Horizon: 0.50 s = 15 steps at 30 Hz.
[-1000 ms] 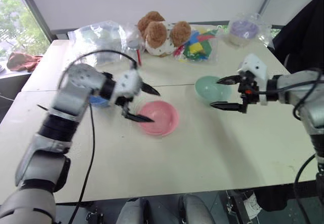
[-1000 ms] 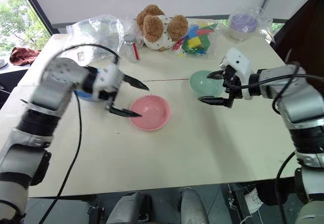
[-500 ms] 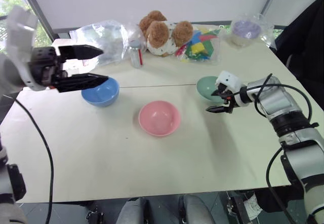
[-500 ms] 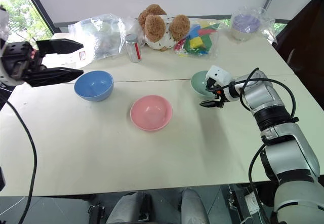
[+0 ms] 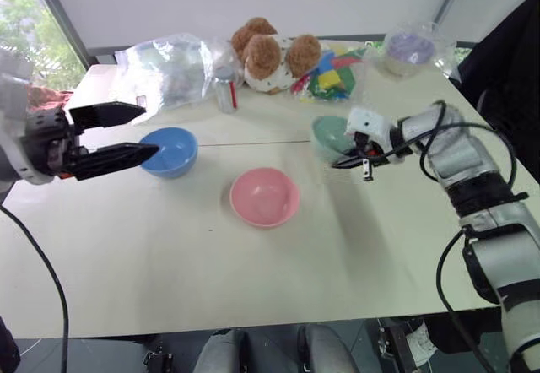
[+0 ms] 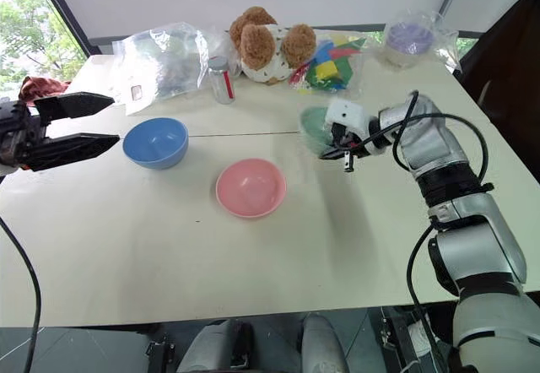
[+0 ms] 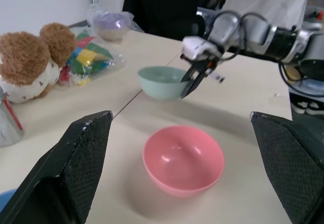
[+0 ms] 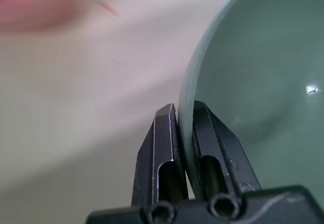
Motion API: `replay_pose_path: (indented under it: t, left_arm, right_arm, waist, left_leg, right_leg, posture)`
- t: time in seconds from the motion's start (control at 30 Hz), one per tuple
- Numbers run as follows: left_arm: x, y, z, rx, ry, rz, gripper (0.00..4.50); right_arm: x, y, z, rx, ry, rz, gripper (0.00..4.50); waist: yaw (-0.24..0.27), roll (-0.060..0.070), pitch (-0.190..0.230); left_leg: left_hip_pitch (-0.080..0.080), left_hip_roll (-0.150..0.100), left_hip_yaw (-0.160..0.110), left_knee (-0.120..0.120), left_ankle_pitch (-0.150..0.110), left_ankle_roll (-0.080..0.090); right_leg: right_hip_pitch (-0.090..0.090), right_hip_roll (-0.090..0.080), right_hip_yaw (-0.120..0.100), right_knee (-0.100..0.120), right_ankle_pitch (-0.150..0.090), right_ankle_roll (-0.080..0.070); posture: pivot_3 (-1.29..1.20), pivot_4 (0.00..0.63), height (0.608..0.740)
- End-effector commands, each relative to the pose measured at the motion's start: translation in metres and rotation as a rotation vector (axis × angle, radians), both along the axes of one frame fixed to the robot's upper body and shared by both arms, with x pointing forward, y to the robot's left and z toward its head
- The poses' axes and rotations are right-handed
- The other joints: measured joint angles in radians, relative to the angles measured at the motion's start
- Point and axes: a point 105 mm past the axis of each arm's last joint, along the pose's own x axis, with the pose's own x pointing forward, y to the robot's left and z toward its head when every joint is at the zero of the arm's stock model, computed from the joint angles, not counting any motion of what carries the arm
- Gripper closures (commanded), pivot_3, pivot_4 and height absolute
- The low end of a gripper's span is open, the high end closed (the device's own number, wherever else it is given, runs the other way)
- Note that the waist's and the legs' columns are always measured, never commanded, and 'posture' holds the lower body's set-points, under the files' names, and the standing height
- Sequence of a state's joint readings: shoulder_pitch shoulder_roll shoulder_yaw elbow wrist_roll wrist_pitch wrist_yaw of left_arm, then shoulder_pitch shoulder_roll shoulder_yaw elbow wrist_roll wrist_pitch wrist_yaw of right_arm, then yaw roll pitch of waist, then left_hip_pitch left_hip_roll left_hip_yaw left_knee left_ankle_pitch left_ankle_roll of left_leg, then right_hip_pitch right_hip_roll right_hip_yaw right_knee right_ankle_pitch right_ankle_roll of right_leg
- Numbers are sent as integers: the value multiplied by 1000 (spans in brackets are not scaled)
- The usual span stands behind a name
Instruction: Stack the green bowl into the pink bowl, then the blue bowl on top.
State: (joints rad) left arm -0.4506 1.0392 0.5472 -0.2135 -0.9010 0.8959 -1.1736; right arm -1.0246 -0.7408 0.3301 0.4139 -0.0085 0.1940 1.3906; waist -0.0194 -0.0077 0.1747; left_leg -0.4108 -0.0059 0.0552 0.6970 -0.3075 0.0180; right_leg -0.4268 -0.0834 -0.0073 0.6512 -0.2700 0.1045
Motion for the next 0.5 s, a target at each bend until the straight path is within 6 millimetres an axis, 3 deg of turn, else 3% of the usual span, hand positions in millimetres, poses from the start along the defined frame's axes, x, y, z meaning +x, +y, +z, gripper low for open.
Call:
replay_pose_path:
  t: [0.03, 0.2, 0.47, 0.5]
  left_arm:
    - [-2, 10, 12, 19, -73, 51, 0]
    - [2, 14, 10, 18, -76, 71, 0]
    - [0, 15, 1, 30, -64, 96, 0]
    - [0, 15, 0, 33, -63, 100, 0]
  right_arm:
    - [-42, 34, 26, 9, -33, 255, 4489]
    - [-72, 66, 5, -33, 27, 432, 4489]
    - [-63, 93, -23, -74, 38, 463, 4489]
    - [-61, 95, -25, -81, 31, 461, 4120]
  waist:
    - [0, 0, 0]
    - [2, -1, -1]
    - [1, -1, -1]
    - [0, -1, -1]
  left_leg:
    - [0, 0, 0, 0, 0, 0]
    - [1, 0, 0, 1, 0, 0]
    - [1, -1, 0, 1, 0, 0]
    - [1, -1, 0, 1, 0, 0]
  right_leg:
    - [0, 0, 0, 0, 0, 0]
    - [1, -1, 0, 0, 0, 0]
    - [1, -3, -1, 1, 0, 0]
    - [0, -2, -1, 1, 0, 0]
  posture:
    - [0, 150, 740]
    - [0, 150, 740]
    - [0, 150, 740]
    - [0, 150, 740]
